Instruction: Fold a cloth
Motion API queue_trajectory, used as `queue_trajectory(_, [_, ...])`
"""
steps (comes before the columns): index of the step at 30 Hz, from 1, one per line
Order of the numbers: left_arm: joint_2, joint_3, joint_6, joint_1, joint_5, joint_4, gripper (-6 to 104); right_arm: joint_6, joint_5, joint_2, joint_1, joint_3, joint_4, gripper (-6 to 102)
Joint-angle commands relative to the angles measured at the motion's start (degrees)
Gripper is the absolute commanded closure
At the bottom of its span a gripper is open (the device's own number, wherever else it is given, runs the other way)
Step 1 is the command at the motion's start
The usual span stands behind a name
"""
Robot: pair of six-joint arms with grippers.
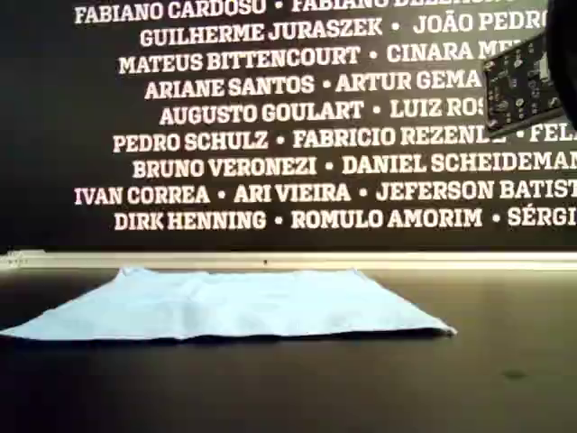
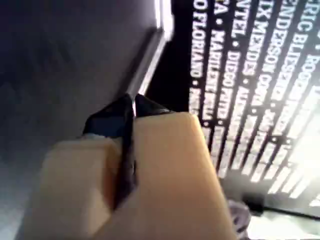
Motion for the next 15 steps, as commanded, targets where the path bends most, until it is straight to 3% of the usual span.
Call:
queue_trajectory(1, [0.18,-1.14,0.00,-0.79,-0.35,-0.26,63,-0.18,0.00,1.58,0.00,0.53,-2.46,93])
queue_trajectory(15, [0.62,-1.14,0.00,-1.41,0.53,-0.35,63,-0.18,0.26,1.67,-0.18,0.53,-2.46,94])
